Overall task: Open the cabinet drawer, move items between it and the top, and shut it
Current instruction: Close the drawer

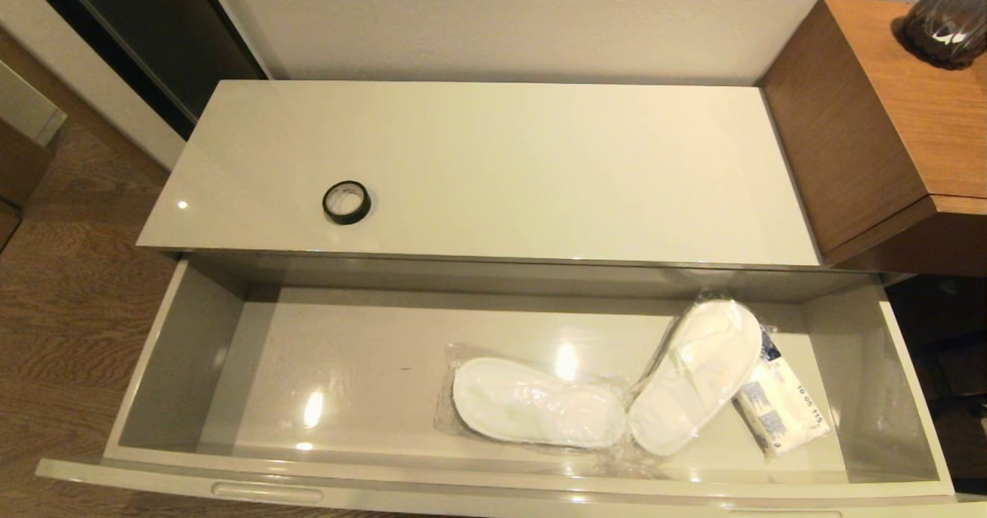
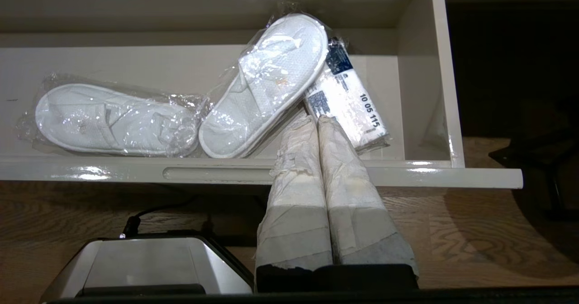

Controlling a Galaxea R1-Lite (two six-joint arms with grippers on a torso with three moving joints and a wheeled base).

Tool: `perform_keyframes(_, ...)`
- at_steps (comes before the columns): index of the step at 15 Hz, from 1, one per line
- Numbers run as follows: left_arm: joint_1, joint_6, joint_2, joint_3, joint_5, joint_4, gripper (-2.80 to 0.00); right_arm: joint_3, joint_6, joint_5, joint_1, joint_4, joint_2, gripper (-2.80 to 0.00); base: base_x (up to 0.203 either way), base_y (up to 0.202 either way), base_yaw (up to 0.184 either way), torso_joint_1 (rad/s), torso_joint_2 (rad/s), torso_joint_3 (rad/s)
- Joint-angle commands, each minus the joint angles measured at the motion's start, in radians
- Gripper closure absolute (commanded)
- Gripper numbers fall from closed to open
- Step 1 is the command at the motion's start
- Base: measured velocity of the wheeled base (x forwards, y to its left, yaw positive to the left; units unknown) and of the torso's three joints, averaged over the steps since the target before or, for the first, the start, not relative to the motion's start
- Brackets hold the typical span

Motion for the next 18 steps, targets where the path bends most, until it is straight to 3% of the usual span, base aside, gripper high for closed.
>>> perform_keyframes(1, 0.115, 0.095, -0.161, 0.012, -0.017, 0.001, 0.00, 0.002, -0.001, 0.000, 0.000, 0.000, 0.002, 0.00, 0.000, 0.000, 0.000, 0.000, 0.00, 0.000)
perform_keyframes(4, 0.183, 0.232, -0.343, 0.090, -0.147, 0.000, 0.00, 0.002, -0.001, 0.000, 0.000, 0.000, 0.002, 0.00, 0.000, 0.000, 0.000, 0.000, 0.00, 0.000)
perform_keyframes(7, 0.261, 0.264, -0.648, 0.294, -0.288, -0.002, 0.00, 0.002, -0.001, 0.000, 0.000, 0.000, 0.002, 0.00, 0.000, 0.000, 0.000, 0.000, 0.00, 0.000)
perform_keyframes(9, 0.283, 0.212, -0.802, 0.482, -0.342, -0.007, 0.00, 0.002, -0.001, 0.000, 0.000, 0.000, 0.002, 0.00, 0.000, 0.000, 0.000, 0.000, 0.00, 0.000)
perform_keyframes(11, 0.275, 0.137, -0.834, 0.666, -0.370, -0.071, 0.00, 0.002, -0.001, 0.000, 0.000, 0.000, 0.002, 0.00, 0.000, 0.000, 0.000, 0.000, 0.00, 0.000)
perform_keyframes(12, 0.272, 0.107, -0.836, 0.776, -0.375, -0.140, 0.00, 0.002, -0.001, 0.000, 0.000, 0.000, 0.002, 0.00, 0.000, 0.000, 0.000, 0.000, 0.00, 0.000)
perform_keyframes(14, 0.269, 0.028, -0.839, 0.950, -0.383, -0.386, 0.00, 0.002, -0.001, 0.000, 0.000, 0.000, 0.002, 0.00, 0.000, 0.000, 0.000, 0.000, 0.00, 0.000)
perform_keyframes(16, 0.267, -0.060, -0.840, 0.977, -0.399, -0.558, 0.00, 0.002, -0.001, 0.000, 0.000, 0.000, 0.002, 0.00, 0.000, 0.000, 0.000, 0.000, 0.00, 0.000)
perform_keyframes(18, 0.267, -0.050, -0.841, 1.036, -0.403, -0.651, 0.00, 0.002, -0.001, 0.000, 0.000, 0.000, 0.002, 0.00, 0.000, 0.000, 0.000, 0.000, 0.00, 0.000)
